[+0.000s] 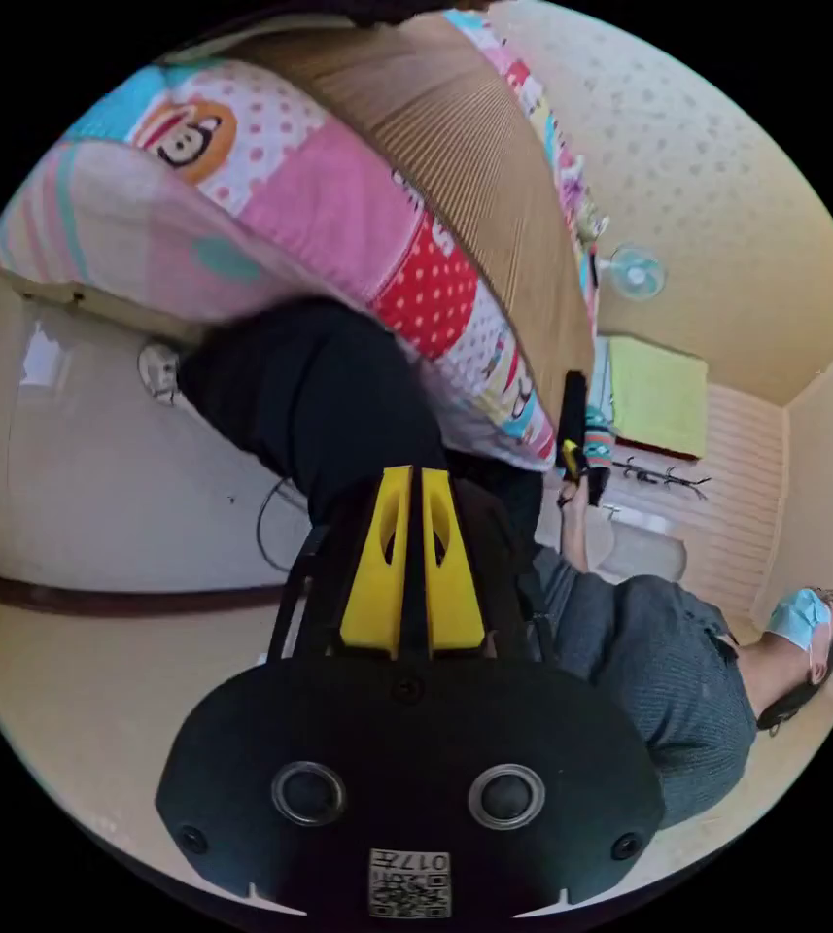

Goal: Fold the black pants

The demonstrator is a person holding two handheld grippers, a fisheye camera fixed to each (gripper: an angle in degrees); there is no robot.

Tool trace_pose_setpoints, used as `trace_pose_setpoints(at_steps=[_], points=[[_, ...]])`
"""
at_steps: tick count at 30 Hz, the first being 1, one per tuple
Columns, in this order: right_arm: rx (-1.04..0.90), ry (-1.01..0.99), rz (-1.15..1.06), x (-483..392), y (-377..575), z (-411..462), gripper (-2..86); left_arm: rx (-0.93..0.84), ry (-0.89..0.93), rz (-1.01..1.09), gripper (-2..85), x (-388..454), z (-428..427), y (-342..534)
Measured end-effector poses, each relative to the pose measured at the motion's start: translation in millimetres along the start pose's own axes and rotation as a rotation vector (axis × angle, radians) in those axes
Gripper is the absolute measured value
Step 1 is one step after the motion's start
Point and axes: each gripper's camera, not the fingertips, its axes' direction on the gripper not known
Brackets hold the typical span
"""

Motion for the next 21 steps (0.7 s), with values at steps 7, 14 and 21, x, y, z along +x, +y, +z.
trace_pose_setpoints(at_steps=[7, 14, 21], points=[[0.197, 0.461, 0.039, -22, -17, -48, 17.0, -0.202, -0.281, 0.166, 4.0, 100, 4, -37], [-0.099, 0.783, 0.042, 30, -40, 22, 16.4, -0.201, -0.179, 0.427, 3.9, 184, 29, -66], [0.038, 0.569, -0.034, 44, -22, -35, 4.7, -0.322, -0.146, 0.502, 3.4, 205, 81, -79]])
